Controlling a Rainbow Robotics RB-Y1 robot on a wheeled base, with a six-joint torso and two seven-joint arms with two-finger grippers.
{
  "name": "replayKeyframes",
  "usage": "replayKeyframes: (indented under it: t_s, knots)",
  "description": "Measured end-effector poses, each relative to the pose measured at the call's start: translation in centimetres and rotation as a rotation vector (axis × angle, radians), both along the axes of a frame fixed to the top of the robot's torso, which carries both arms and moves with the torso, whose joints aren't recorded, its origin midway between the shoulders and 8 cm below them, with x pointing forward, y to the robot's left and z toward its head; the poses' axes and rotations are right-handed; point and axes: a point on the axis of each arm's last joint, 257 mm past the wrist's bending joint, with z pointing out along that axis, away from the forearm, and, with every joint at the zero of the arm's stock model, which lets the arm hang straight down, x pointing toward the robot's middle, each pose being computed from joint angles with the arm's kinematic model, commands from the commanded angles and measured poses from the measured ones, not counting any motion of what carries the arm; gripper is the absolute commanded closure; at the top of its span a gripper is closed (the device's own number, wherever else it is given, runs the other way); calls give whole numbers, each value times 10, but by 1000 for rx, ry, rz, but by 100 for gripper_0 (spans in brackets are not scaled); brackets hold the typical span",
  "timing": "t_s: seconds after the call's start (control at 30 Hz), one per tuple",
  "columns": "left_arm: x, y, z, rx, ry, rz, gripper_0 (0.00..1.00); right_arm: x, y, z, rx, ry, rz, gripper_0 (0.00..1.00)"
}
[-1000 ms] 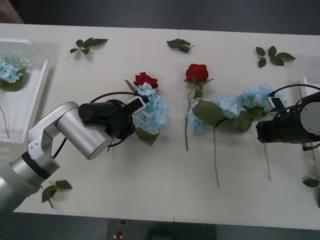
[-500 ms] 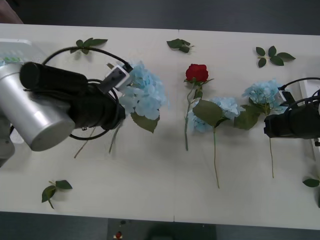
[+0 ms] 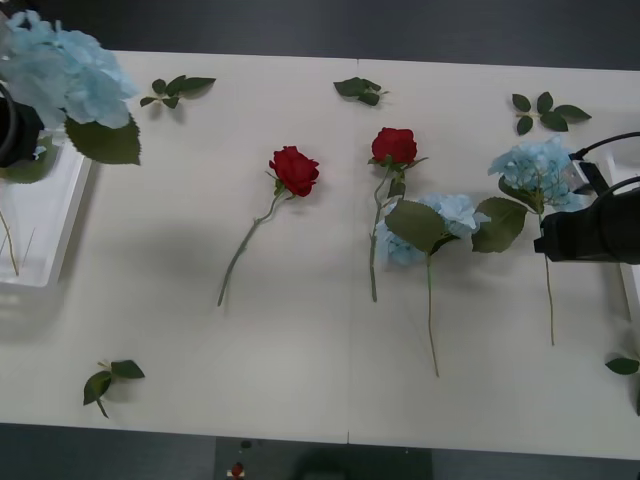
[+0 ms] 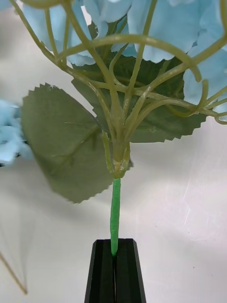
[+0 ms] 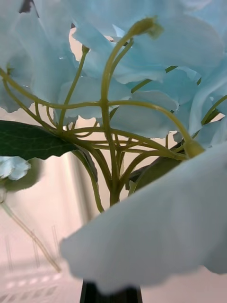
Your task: Put the red flowers into the right box and the blue flowers into the left box
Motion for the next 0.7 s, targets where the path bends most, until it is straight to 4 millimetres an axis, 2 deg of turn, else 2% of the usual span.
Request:
replayKeyframes:
  t_s: [0.2,0.33,0.5,0.6,0.7]
  knots:
    - [-9,101,1,0,22,233,100,-6,14,40,51,-124,161,100]
    - [-16,157,-9,29,67,367,100,-12,40,66,144,-177,236,100]
    - [-19,197,-29,-1,98,459,100,-23,76,81,202,-224,395,100]
    - [-19,221,-34,5,87,511,100,-28,102,102,282,-258,464,100]
    - [-20,237,-44,-2,91,534,100,-34,123,124,357,-291,524,100]
